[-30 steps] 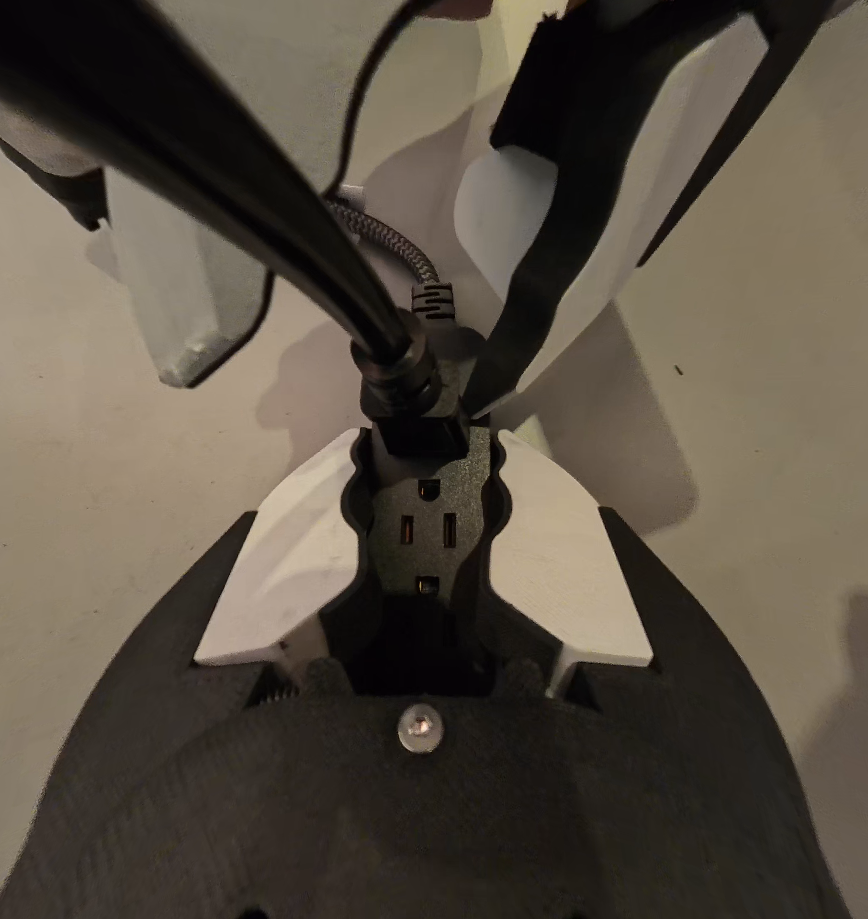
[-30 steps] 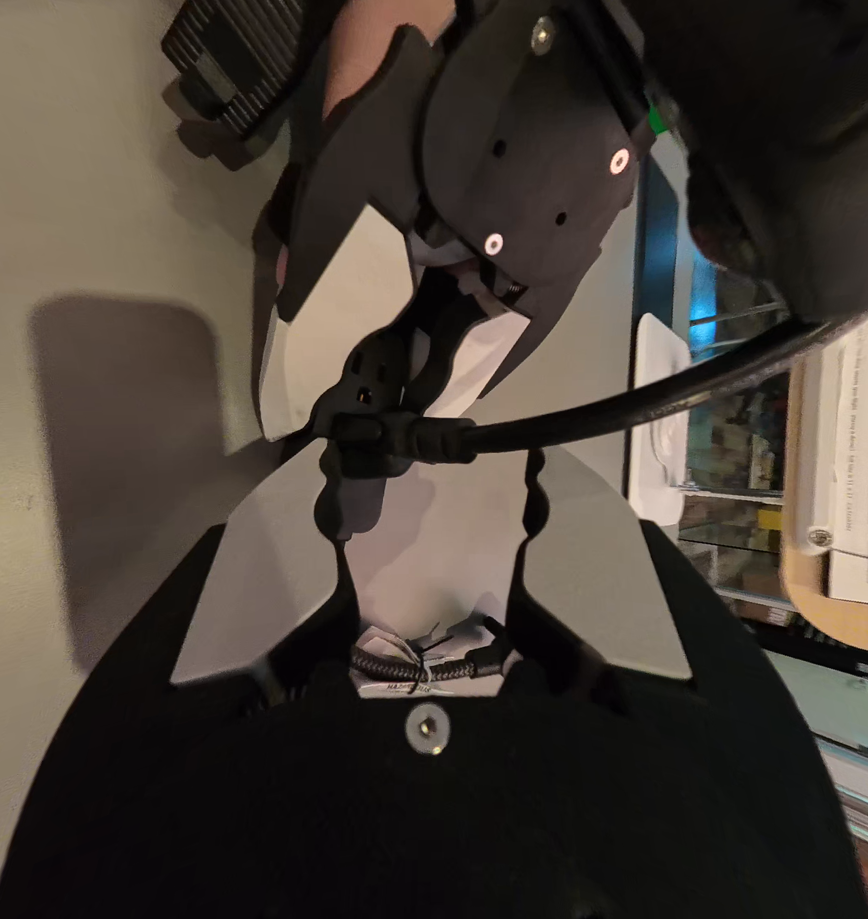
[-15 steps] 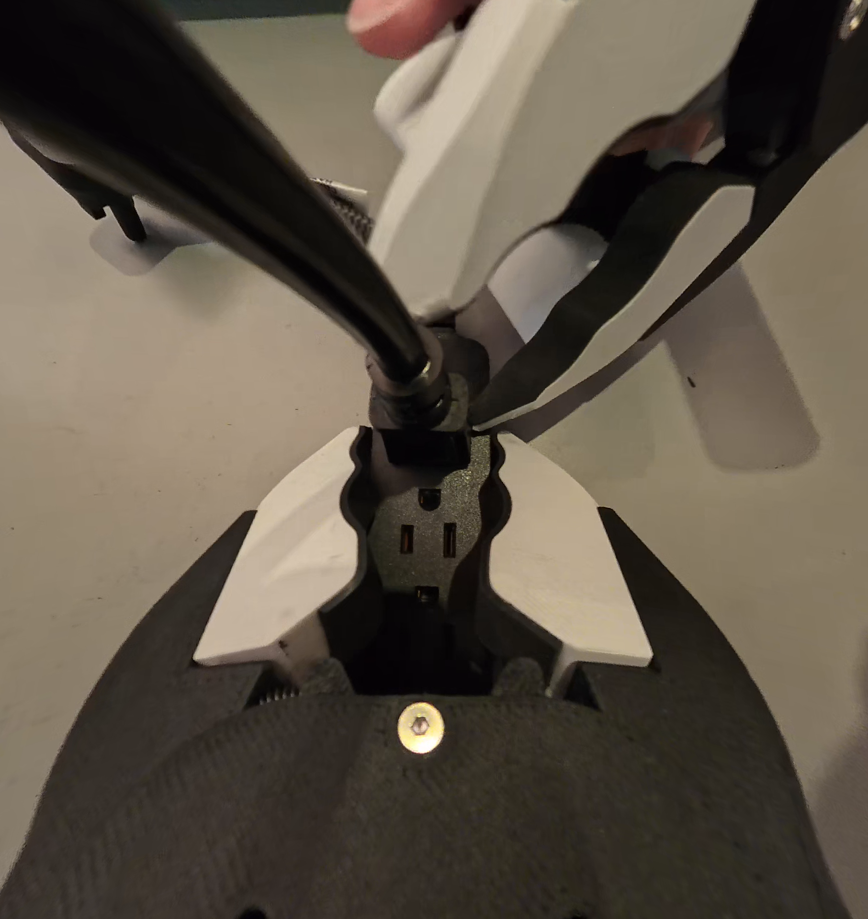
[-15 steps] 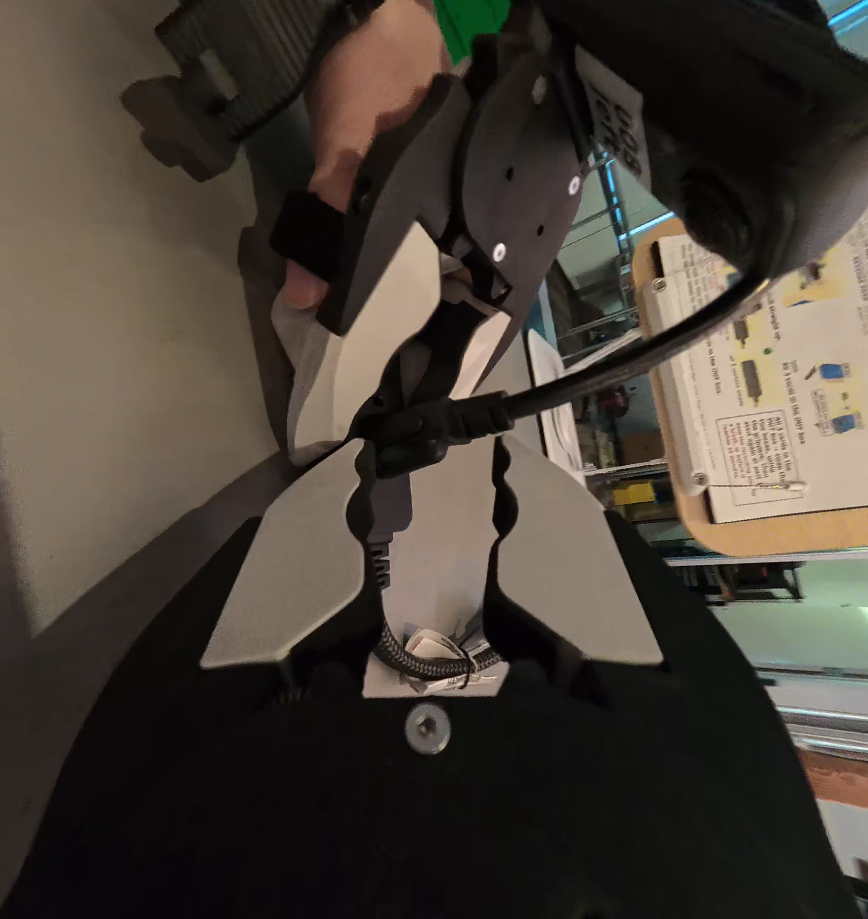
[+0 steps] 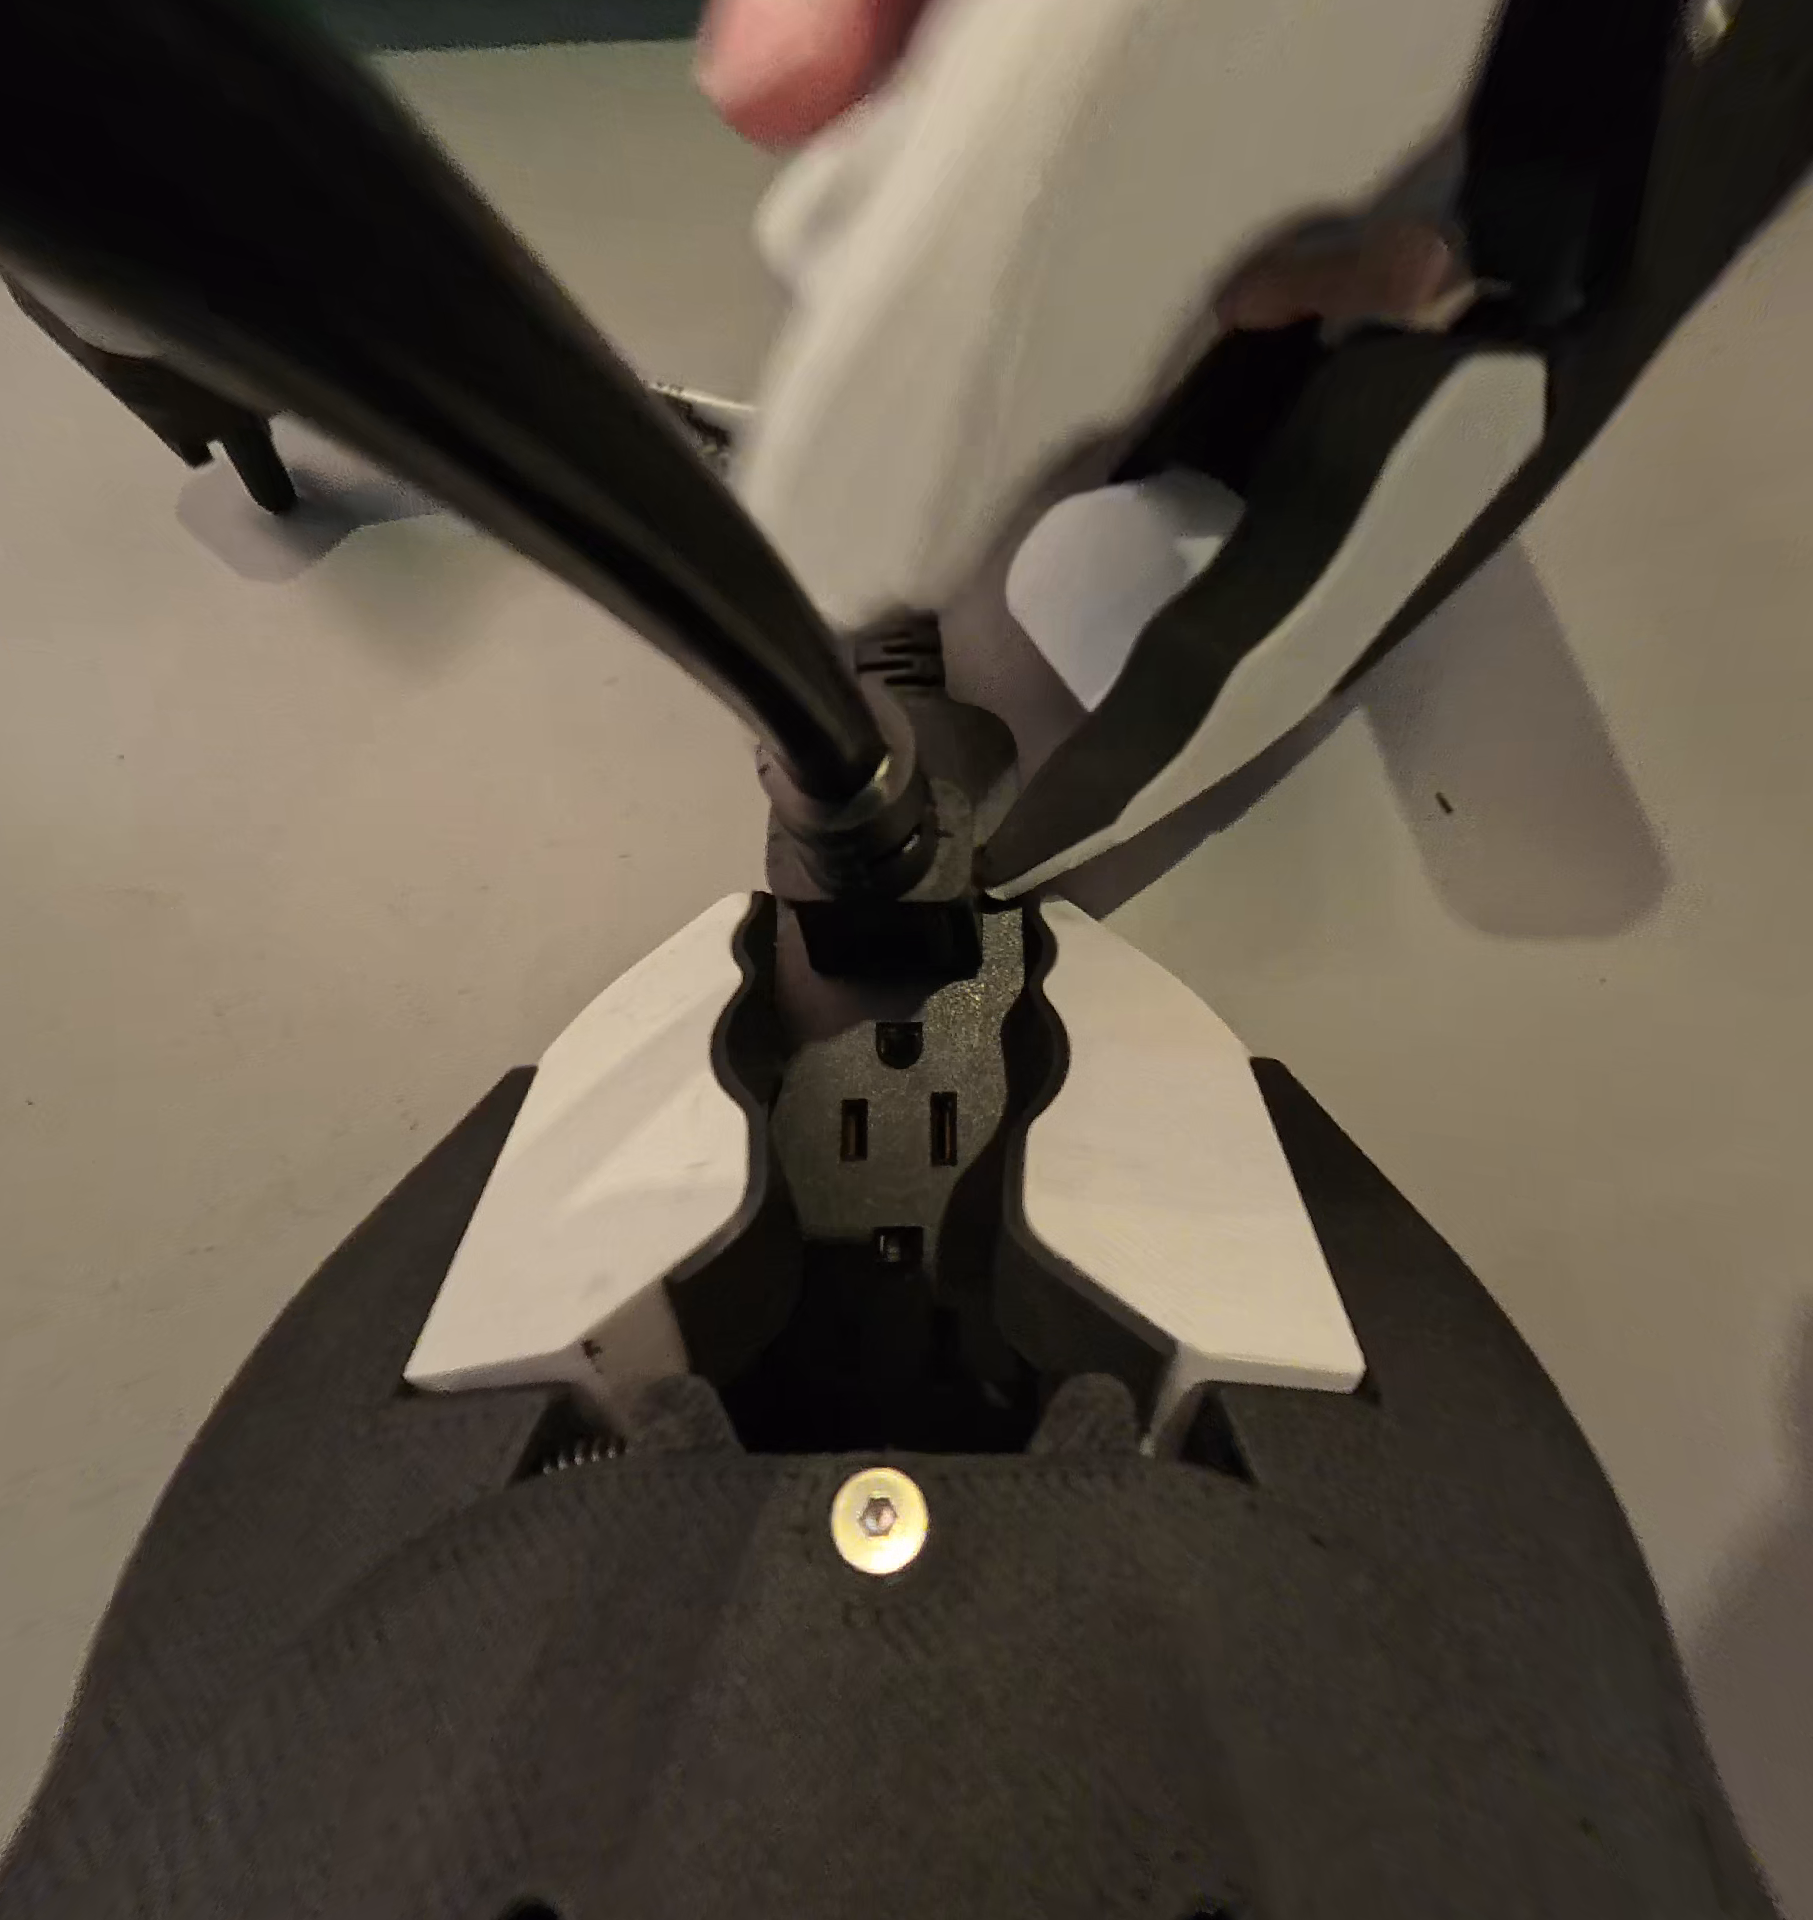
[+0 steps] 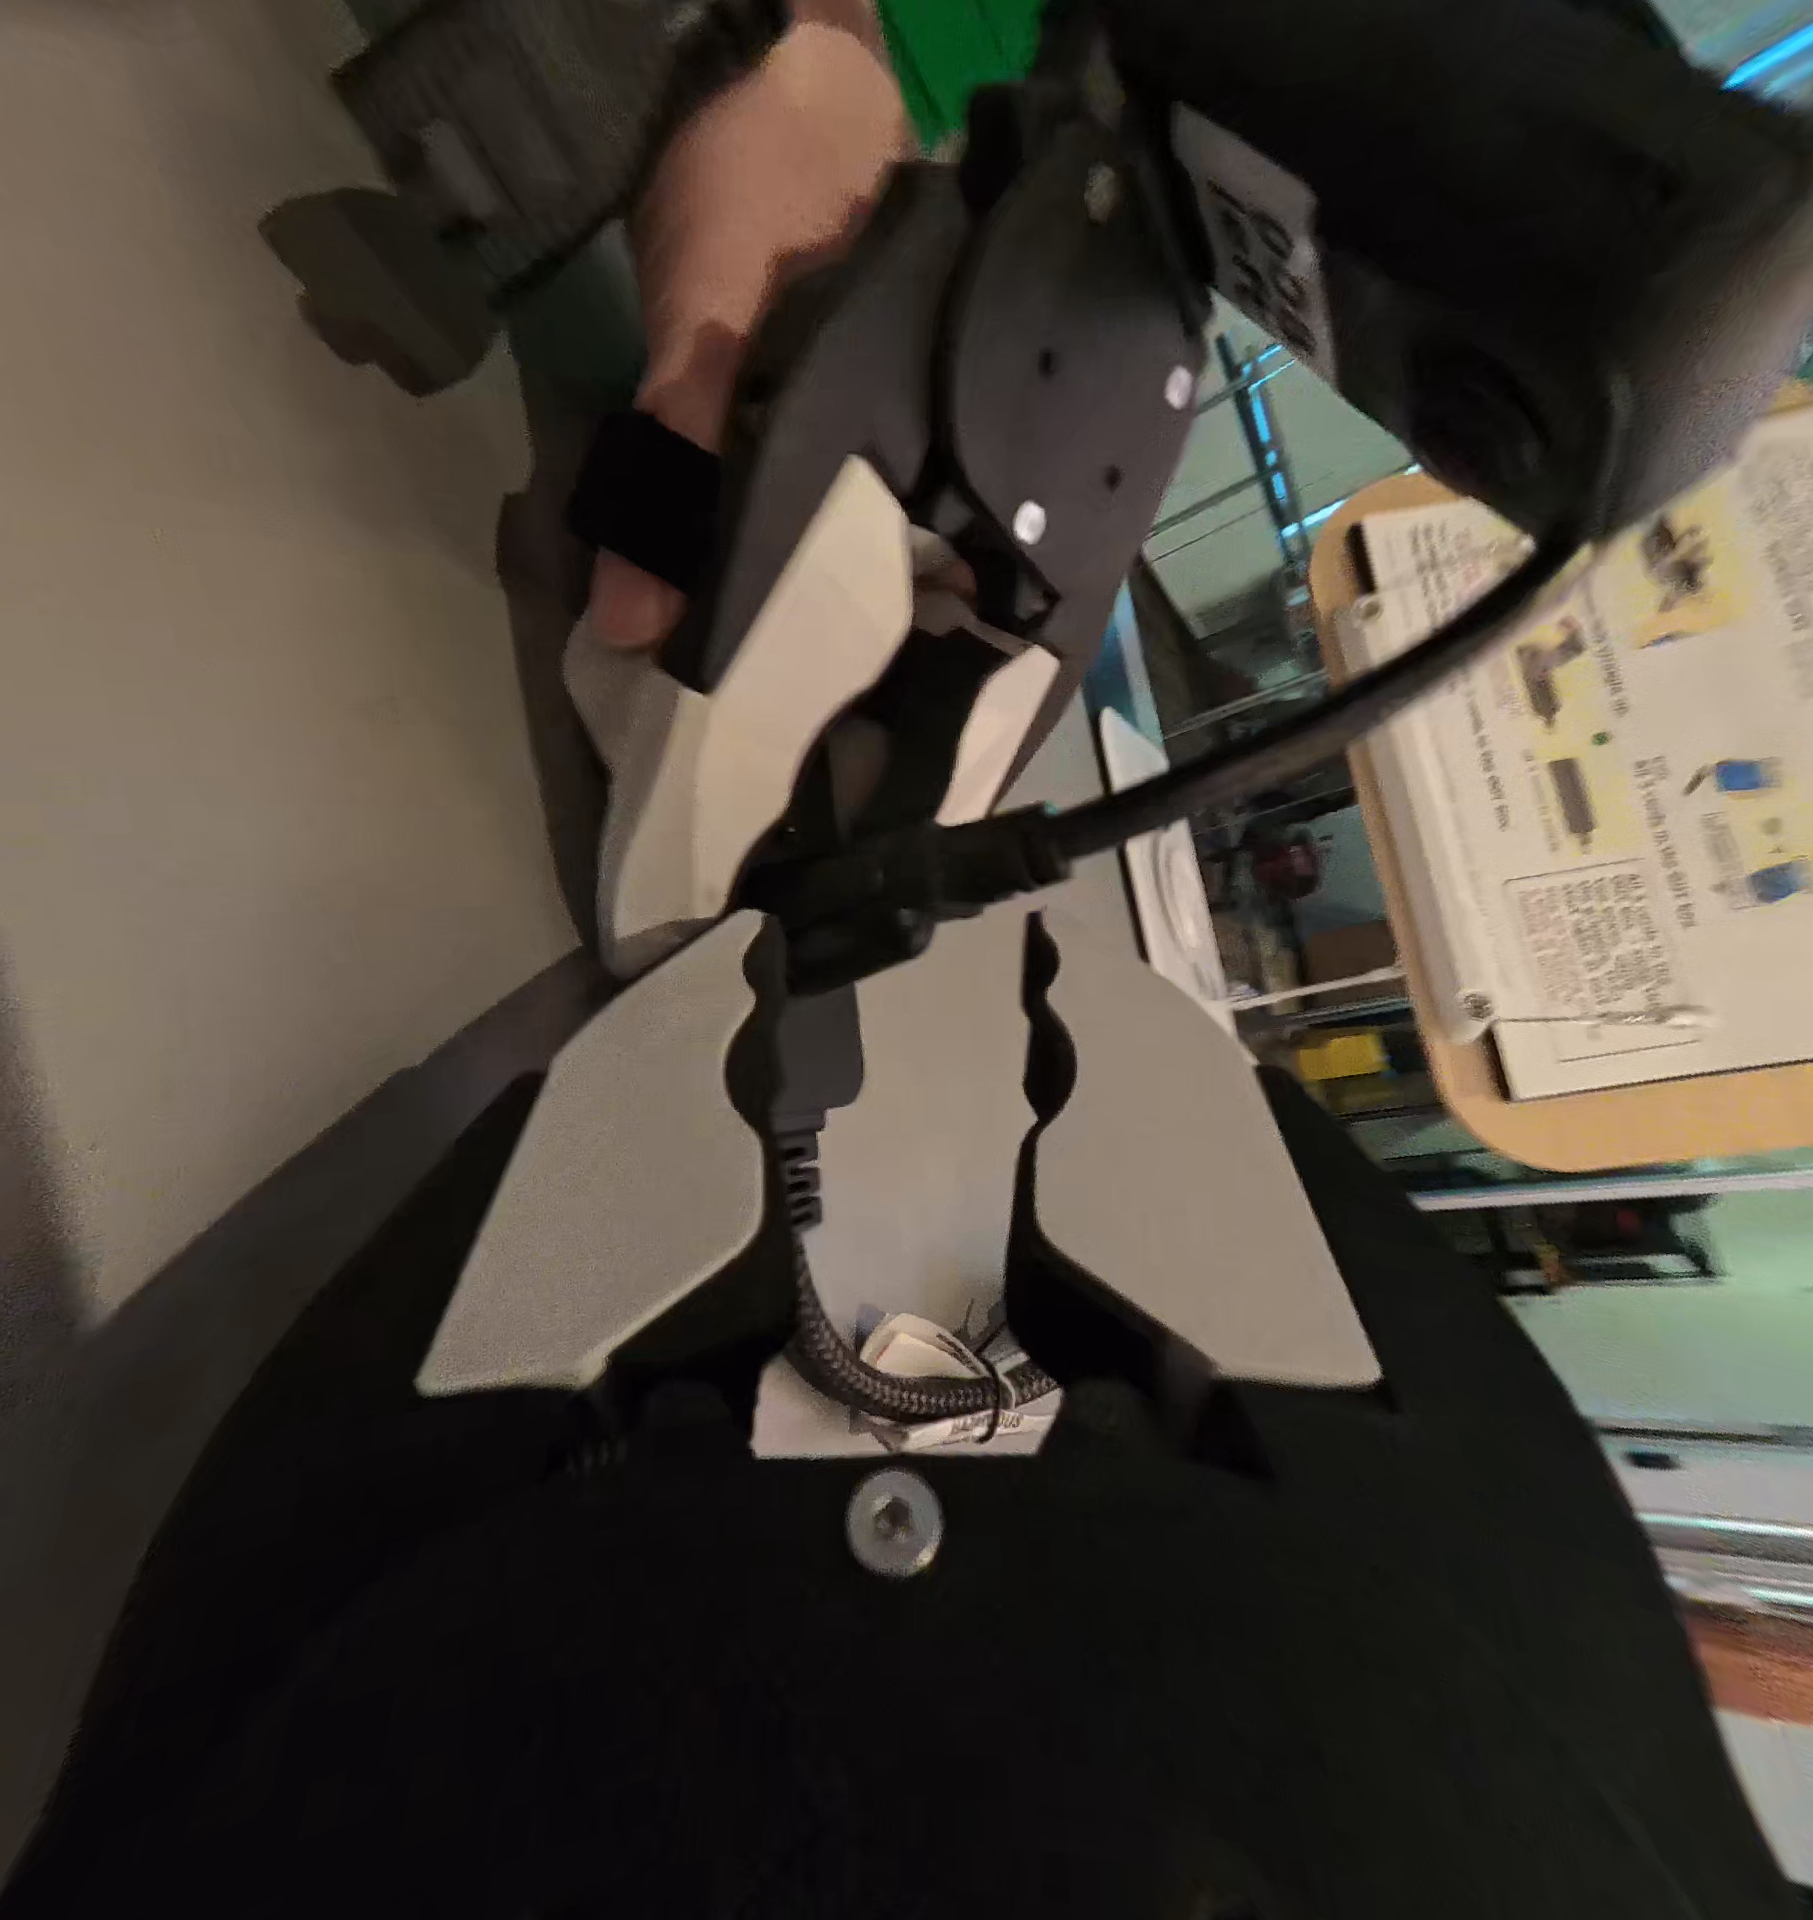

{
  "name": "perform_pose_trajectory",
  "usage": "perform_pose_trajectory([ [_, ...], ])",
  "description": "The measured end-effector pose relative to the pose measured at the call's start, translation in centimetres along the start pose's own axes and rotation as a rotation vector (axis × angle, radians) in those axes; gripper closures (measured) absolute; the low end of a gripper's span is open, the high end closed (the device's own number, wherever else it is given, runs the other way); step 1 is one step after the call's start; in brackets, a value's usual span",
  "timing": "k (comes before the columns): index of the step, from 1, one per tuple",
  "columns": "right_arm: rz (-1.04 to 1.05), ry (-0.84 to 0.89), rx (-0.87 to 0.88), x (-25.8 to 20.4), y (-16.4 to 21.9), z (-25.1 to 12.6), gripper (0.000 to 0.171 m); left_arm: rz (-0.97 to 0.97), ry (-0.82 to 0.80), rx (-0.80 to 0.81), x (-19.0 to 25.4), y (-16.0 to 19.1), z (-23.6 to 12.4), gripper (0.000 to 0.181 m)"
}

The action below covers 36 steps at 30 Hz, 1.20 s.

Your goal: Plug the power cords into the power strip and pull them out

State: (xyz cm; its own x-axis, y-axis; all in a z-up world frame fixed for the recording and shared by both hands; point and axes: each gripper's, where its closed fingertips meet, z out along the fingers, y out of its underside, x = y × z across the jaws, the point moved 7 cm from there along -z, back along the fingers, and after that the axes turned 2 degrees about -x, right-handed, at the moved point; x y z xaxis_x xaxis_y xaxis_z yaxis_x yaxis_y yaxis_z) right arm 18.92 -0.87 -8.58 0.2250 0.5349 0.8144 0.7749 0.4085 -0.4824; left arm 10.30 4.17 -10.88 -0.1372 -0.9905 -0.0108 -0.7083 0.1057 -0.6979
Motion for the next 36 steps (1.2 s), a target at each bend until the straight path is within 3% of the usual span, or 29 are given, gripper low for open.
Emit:
perform_pose_trajectory([
  [2,0.036,-0.010,-0.014,1.0,0.2,0.0,0.101,0.014,0.012,0.001,0.1,0.0,0.0,0.138],
  [3,0.019,-0.016,-0.019,1.1,0.2,0.1,0.098,0.015,0.013,0.001,0.1,0.0,0.0,0.138],
  [7,0.004,-0.091,-0.015,1.2,0.3,0.2,0.106,0.028,0.025,0.001,0.1,0.0,0.0,0.138],
  [10,0.063,-0.268,-0.045,1.8,0.4,0.7,0.112,0.043,0.040,0.001,0.2,-0.1,0.0,0.138],
  [15,0.079,-0.552,-0.109,3.2,0.1,2.4,0.107,0.047,0.044,0.002,0.2,-0.1,0.1,0.138],
  [20,0.056,-0.686,-0.184,3.6,-0.2,3.5,0.102,0.051,0.049,0.001,0.2,-0.1,0.0,0.138],
  [24,0.049,-0.647,-0.222,3.5,-0.3,3.4,0.102,0.045,0.046,-0.003,0.1,-0.1,0.1,0.138],
  [30,0.008,-0.450,-0.164,2.9,-0.5,2.4,0.105,0.020,0.026,-0.002,0.0,-0.2,0.1,0.139],
  [36,0.054,-0.269,-0.065,1.5,0.0,1.3,0.121,0.000,0.009,-0.003,-0.1,-0.2,0.2,0.139],
])
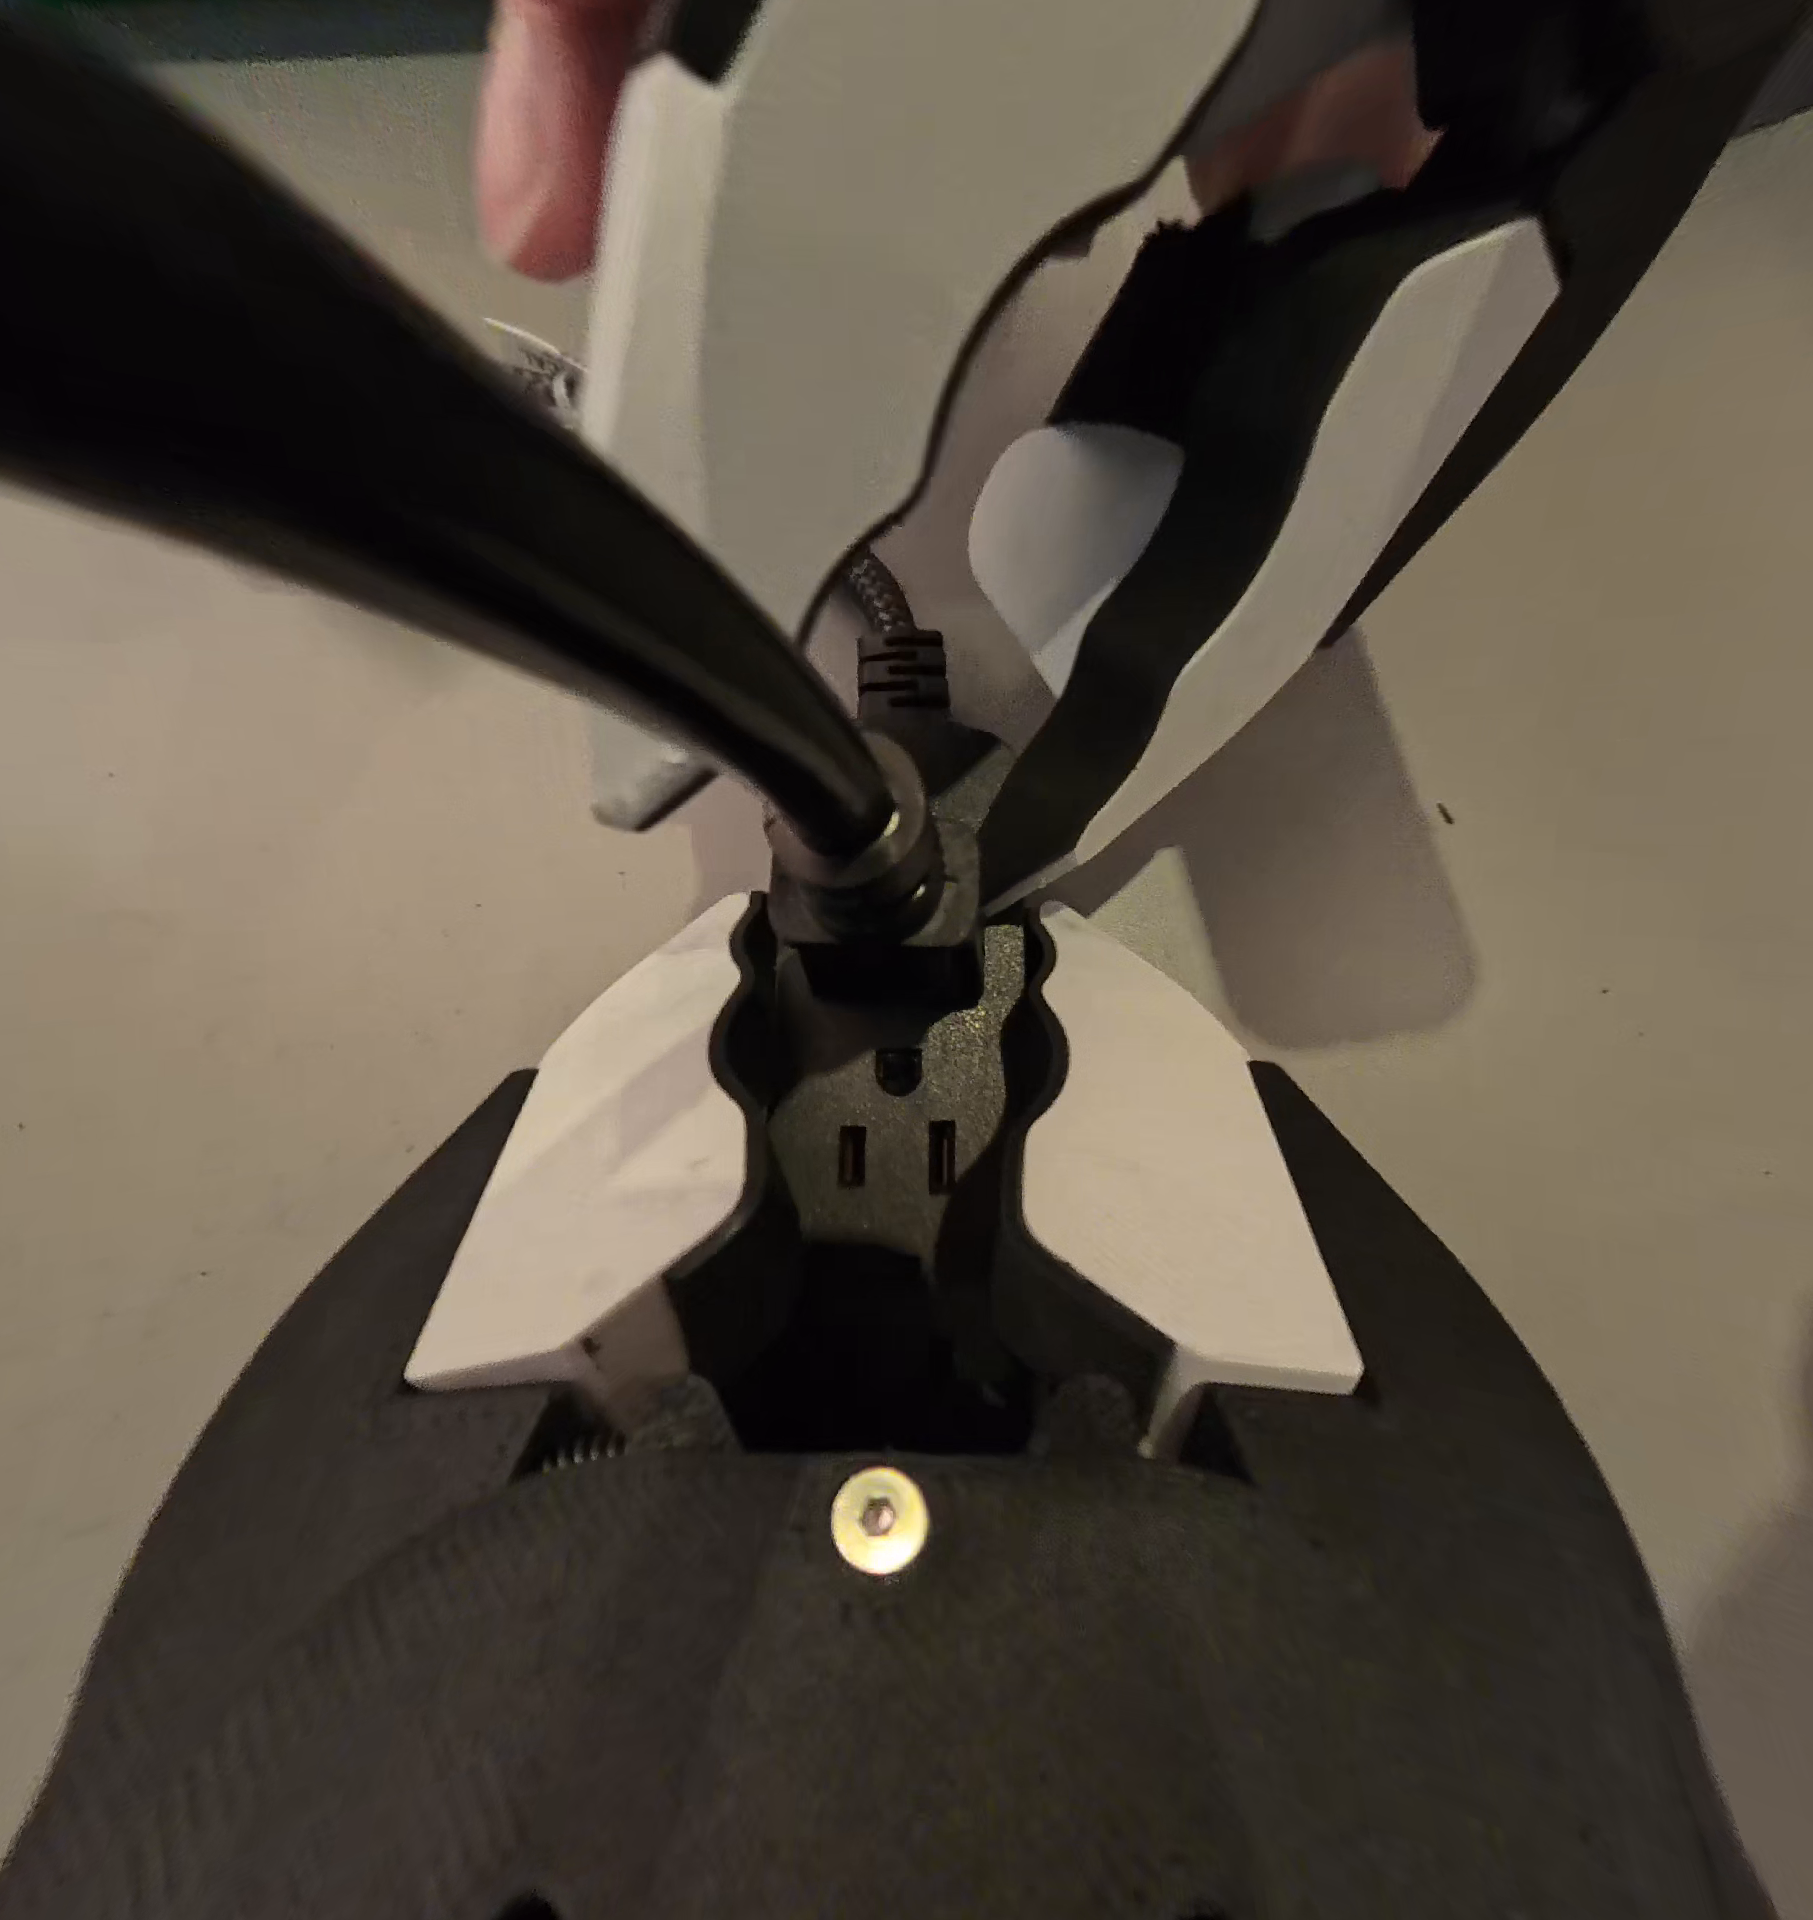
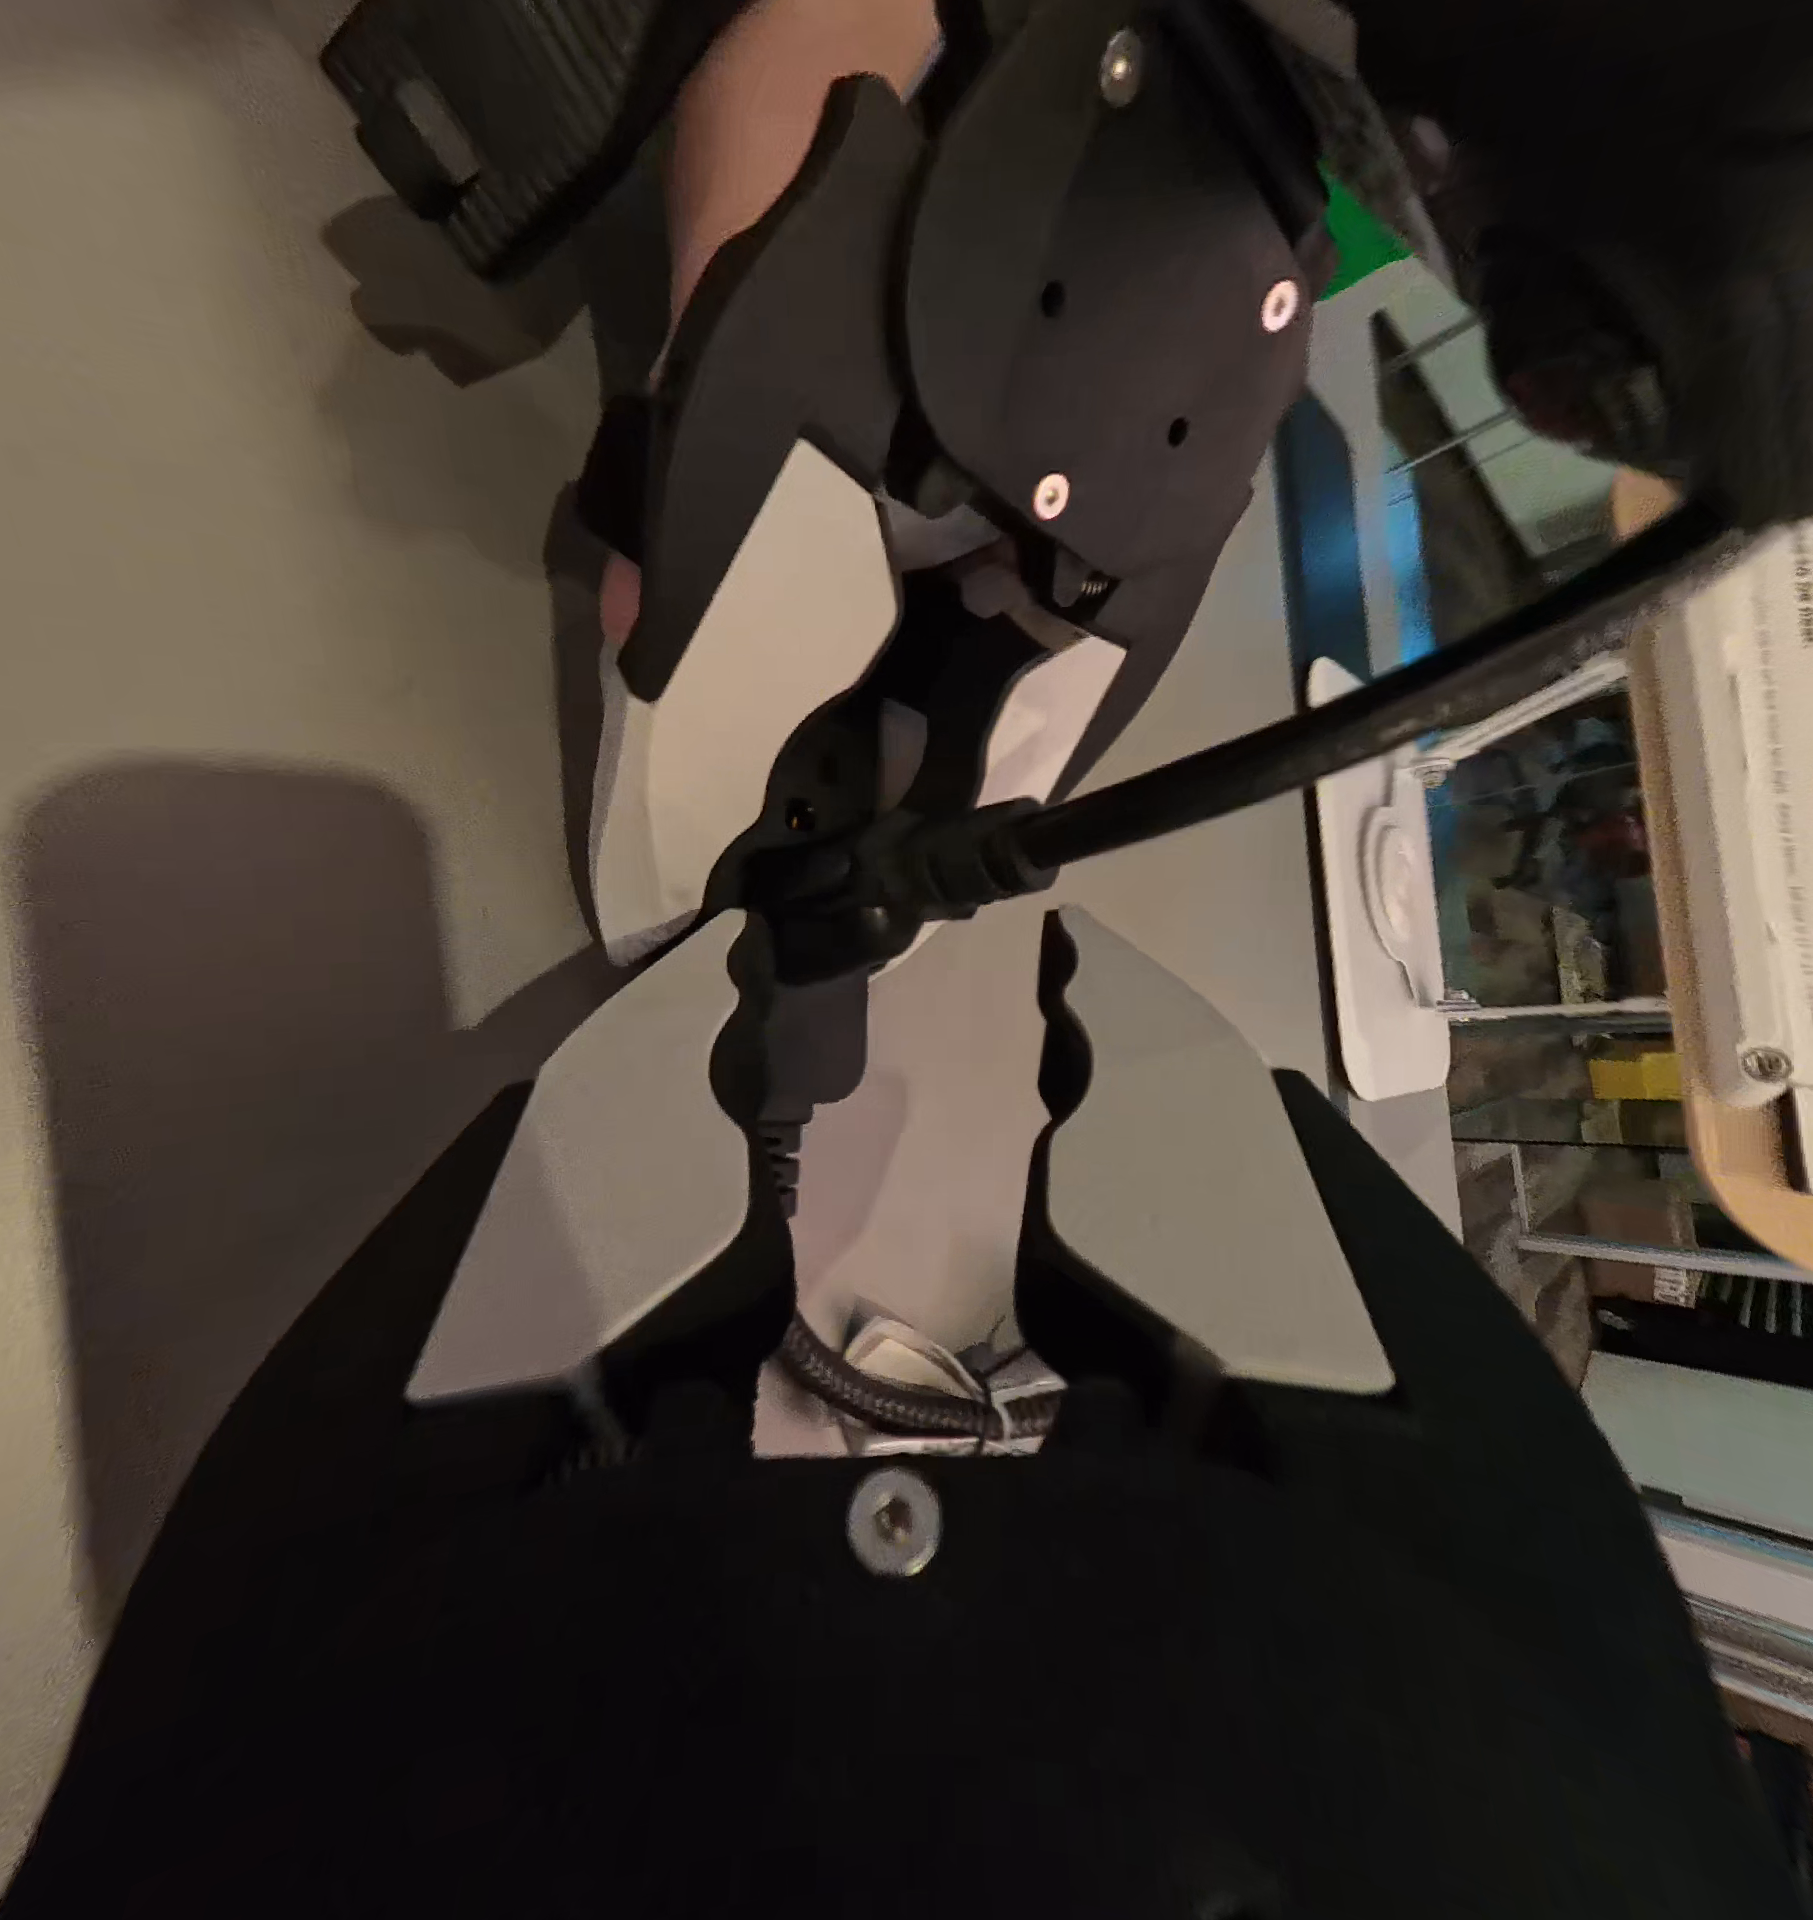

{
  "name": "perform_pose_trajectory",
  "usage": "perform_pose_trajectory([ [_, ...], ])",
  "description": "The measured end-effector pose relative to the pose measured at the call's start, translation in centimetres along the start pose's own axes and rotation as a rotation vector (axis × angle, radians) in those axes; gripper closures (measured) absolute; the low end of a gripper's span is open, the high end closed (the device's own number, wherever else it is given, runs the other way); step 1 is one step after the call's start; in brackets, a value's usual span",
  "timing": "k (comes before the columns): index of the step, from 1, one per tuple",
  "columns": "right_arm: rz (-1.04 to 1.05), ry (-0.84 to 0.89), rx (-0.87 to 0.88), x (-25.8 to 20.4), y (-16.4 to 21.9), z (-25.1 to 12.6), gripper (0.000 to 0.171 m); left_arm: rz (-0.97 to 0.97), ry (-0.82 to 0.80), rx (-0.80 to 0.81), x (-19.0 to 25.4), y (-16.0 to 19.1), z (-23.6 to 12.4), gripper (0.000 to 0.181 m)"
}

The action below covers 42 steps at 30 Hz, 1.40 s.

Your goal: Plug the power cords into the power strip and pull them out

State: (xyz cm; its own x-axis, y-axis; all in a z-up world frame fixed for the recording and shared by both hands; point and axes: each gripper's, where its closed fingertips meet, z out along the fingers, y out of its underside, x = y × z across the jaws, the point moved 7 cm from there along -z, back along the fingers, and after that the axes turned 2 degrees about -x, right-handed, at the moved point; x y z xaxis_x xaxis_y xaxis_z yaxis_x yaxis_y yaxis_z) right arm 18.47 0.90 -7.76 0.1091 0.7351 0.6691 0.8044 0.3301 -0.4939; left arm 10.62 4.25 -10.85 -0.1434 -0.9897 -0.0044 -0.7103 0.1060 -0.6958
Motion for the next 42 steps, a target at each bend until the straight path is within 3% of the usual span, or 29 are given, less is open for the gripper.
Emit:
perform_pose_trajectory([
  [4,0.003,0.070,0.047,-0.7,0.2,-0.1,0.130,-0.002,-0.003,0.000,0.0,0.0,0.0,0.139],
  [15,-0.035,0.193,0.051,-1.5,0.2,-0.3,0.130,-0.009,-0.009,0.002,-0.1,0.0,0.0,0.139],
  [19,-0.112,0.292,0.030,-2.6,-0.1,-0.2,0.147,-0.014,-0.015,0.002,-0.1,0.0,0.0,0.139],
  [22,0.037,0.216,0.076,-1.9,0.4,-0.4,0.145,-0.009,-0.014,0.003,0.0,0.0,0.0,0.138],
  [24,0.165,0.192,0.091,-1.0,1.1,-0.7,0.118,0.005,-0.007,0.006,0.3,0.0,0.0,0.138],
  [26,0.262,0.113,0.112,-0.7,1.9,-1.3,0.116,0.007,-0.006,0.008,0.3,0.0,0.0,0.138],
  [33,0.690,-0.134,0.416,1.9,1.7,-1.8,0.125,0.061,-0.005,-0.011,0.1,0.3,-0.5,0.138],
  [40,0.784,-0.279,0.380,1.9,0.6,0.8,0.126,0.039,0.021,0.009,0.0,0.5,-0.6,0.137],
  [42,0.755,-0.292,0.239,1.4,0.8,2.1,0.129,0.017,0.034,0.012,0.0,0.4,-0.6,0.137],
])
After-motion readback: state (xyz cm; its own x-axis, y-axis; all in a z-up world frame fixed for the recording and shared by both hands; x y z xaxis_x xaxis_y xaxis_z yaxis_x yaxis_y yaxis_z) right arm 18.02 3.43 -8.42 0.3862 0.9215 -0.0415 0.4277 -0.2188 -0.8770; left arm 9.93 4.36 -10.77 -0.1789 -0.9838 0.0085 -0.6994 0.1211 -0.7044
